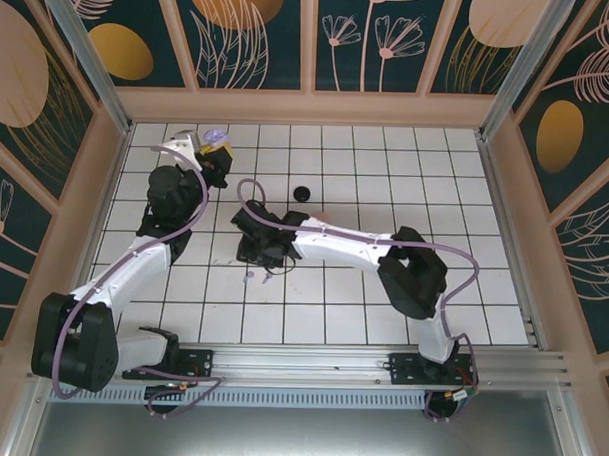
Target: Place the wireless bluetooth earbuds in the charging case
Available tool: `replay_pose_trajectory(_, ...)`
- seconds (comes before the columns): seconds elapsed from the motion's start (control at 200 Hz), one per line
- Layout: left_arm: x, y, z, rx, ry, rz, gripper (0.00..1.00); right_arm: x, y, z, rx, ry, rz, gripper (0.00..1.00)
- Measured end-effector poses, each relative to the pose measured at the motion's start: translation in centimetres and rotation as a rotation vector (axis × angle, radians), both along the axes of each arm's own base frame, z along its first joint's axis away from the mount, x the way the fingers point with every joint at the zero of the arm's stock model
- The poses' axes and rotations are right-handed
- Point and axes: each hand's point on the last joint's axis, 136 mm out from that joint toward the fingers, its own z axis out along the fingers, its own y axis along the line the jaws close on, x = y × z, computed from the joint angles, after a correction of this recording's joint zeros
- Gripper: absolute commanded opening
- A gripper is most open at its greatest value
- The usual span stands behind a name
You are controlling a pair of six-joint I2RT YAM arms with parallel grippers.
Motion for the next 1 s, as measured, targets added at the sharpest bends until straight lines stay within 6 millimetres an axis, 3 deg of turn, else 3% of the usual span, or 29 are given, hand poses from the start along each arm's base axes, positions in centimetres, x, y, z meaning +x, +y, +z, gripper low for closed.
replay_pose_trajectory(0.255,0.0,1.0,-0.7,-0.041,0.005,0.022,0.0,-1.1,-0.2,-3.2,-0.087,0.075,-0.039,0.39)
replay_pose_trajectory(0.581,-0.4,1.2,-1.3,-0.058,0.008,0.022,0.0,-0.5,1.3,-3.4,-0.092,0.09,-0.054,0.39)
replay_pose_trajectory(1.001,-0.4,1.4,-0.6,-0.079,-0.019,0.025,0.0,-1.1,1.1,-5.0,-0.128,0.133,-0.048,0.4)
